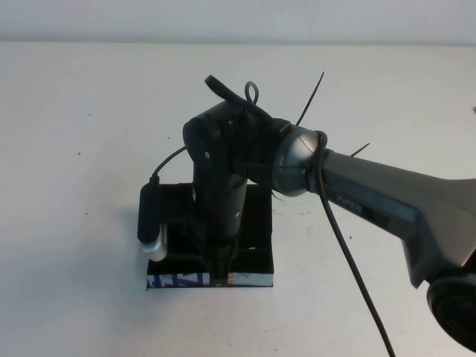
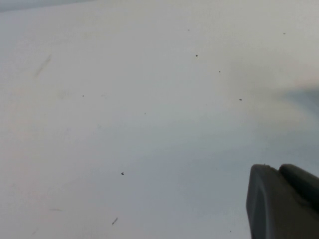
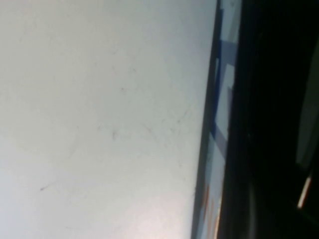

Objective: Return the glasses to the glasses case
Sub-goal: Place the glasses in the glasses case

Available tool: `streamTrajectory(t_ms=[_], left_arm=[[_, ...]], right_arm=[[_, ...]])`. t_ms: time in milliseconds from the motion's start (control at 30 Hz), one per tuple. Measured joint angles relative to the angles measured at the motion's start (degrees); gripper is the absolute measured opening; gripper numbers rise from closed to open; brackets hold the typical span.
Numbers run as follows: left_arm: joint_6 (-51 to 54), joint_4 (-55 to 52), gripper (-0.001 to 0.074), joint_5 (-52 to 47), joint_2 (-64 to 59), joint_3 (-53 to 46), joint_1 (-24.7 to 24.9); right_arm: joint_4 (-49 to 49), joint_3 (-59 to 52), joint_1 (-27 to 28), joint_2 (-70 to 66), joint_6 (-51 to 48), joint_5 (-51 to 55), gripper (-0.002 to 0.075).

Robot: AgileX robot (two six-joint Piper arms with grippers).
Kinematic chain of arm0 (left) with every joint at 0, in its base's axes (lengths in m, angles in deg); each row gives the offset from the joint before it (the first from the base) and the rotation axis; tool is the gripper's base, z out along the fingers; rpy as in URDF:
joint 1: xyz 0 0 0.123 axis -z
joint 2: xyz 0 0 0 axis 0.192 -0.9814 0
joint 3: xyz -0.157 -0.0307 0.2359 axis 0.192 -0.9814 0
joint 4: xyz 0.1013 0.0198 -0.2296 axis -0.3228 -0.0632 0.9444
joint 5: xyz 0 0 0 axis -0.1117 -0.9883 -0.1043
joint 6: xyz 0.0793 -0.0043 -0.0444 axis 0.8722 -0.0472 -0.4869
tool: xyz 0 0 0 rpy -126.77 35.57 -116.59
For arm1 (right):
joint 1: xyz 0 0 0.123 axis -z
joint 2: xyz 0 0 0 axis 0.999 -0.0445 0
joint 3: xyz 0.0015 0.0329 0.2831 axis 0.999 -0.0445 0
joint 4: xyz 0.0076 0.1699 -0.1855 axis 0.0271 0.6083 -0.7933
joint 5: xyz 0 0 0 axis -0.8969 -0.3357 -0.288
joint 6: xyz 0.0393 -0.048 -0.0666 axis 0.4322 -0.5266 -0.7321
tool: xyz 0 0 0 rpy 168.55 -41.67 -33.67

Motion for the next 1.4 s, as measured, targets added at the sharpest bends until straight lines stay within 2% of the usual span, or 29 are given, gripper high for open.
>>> streamTrajectory(t_ms=[400,467,633,800,1067,1400], left_arm=[[0.0,0.0,-0.0001,0.0,0.0,0.0,0.0],[0.0,0.0,-0.0001,0.0,0.0,0.0,0.0],[0.0,0.0,-0.0001,0.0,0.0,0.0,0.0],[0.0,0.0,-0.0001,-0.01,0.0,0.0,0.0],[0.0,0.0,-0.0001,-0.11,0.0,0.0,0.0],[0.0,0.0,-0.0001,-0.11,0.0,0.0,0.0]], right_arm=[[-0.28,0.14,0.0,-0.46,0.51,0.0,0.008],[-0.66,0.18,0.0,-0.46,1.59,0.0,0.0108],[-1.0,0.27,0.0,-0.46,2.89,0.0,0.0245],[-1.76,0.31,0.0,-0.34,2.98,0.0,0.0308],[-3.98,0.31,0.34,4.61,4.08,0.0,0.0318],[-5.34,-2.56,0.57,14.68,11.34,0.2,0.03]])
